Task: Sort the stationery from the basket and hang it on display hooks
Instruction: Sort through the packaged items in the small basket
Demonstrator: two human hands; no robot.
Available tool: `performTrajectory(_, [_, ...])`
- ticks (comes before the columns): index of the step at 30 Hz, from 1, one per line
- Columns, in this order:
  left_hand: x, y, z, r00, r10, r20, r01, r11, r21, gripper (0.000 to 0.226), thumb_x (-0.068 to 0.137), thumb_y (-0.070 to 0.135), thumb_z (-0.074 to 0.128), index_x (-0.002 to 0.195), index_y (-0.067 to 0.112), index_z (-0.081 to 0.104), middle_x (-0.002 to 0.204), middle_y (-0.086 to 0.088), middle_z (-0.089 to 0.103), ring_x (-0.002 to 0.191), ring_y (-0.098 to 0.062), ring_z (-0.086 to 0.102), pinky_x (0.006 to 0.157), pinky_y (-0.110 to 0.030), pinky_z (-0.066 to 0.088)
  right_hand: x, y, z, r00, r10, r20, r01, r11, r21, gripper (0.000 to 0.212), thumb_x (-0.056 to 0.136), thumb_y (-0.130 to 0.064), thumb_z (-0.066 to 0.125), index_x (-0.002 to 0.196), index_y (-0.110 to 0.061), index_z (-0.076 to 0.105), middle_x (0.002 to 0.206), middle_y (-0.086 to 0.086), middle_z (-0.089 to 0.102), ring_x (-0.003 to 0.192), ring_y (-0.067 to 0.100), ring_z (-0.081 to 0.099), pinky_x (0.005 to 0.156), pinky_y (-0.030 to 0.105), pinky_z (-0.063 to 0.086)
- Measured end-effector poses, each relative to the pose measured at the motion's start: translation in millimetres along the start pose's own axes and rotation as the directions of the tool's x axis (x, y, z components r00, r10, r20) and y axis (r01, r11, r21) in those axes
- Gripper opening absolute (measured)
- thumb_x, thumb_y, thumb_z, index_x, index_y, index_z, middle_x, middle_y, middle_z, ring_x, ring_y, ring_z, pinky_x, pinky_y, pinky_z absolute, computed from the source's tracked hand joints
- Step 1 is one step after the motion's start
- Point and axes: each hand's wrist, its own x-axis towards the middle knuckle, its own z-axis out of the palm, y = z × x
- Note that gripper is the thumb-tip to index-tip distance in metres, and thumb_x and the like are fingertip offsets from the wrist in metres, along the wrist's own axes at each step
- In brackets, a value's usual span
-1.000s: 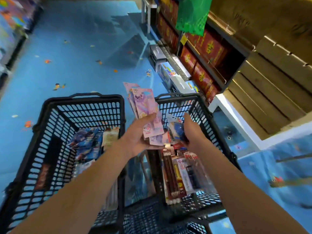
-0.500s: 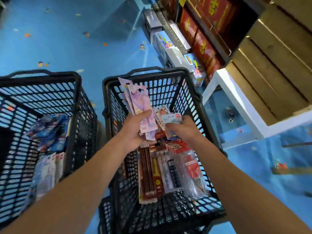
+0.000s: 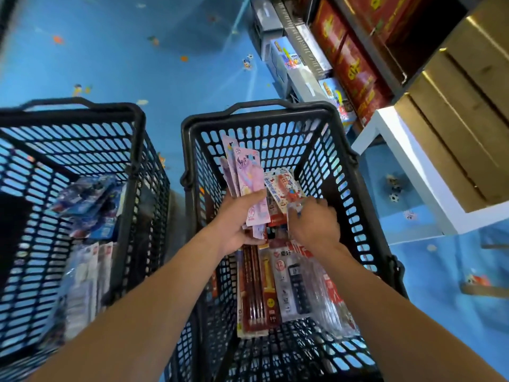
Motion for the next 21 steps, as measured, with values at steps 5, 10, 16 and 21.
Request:
performTrajectory(5, [-17.1, 6.9, -3.6, 0.993, 0.058, 0.103, -0.057, 0.998, -0.013, 0.061, 0.081, 0.022, 0.086, 0.135, 0.022, 0.057, 0.122, -0.014, 0.073, 0.106, -0.041, 0.071, 0.072, -0.067, 0.058, -13.9, -35.1, -31.0, 1.0, -0.029, 0.001, 0.018, 0.668, 0.744, 0.046, 0.1, -0.053, 0.05, 0.109, -0.011, 0.067, 0.104, 0.011, 0.068, 0.098, 0.026, 0.065, 0.086, 0.045, 0.051])
performTrajectory(10, [-49.8, 20.8, -12.3, 0.951, 0.232, 0.203, -0.251, 0.965, 0.073, 0.06, 0.073, 0.005, 0.086, 0.127, 0.022, 0.065, 0.11, -0.019, 0.076, 0.1, -0.043, 0.073, 0.08, -0.067, 0.058, -35.7, -65.0, -53.3, 0.946, -0.303, 0.111, 0.058, 0.498, 0.865, 0.041, 0.073, -0.056, 0.076, 0.092, -0.02, 0.073, 0.085, 0.005, 0.072, 0.083, 0.024, 0.07, 0.078, 0.049, 0.059])
performTrajectory(16, [-98.9, 59.8, -53.9, 0.952, 0.165, 0.257, -0.153, 0.986, -0.064, 0.035, 0.083, 0.037, 0.057, 0.107, 0.015, 0.068, 0.104, -0.015, 0.073, 0.101, -0.036, 0.067, 0.1, -0.061, 0.049, -60.9, -106.8, -70.2, 0.942, -0.329, 0.065, 0.049, 0.328, 0.943, 0.038, 0.078, -0.023, 0.078, 0.11, -0.006, 0.067, 0.099, 0.015, 0.073, 0.084, 0.03, 0.073, 0.075, 0.045, 0.06])
performTrajectory(21, [-138.1, 93.9, -113.1, 0.943, 0.29, 0.166, -0.292, 0.956, -0.012, 0.038, 0.103, 0.047, 0.049, 0.123, 0.022, 0.068, 0.108, -0.007, 0.078, 0.092, -0.029, 0.077, 0.068, -0.049, 0.062, -90.3, -170.7, -81.4, 0.901, -0.426, 0.085, 0.031, 0.257, 0.966, 0.026, 0.094, -0.005, 0.068, 0.119, -0.002, 0.063, 0.088, 0.004, 0.071, 0.072, 0.015, 0.072, 0.058, 0.028, 0.056])
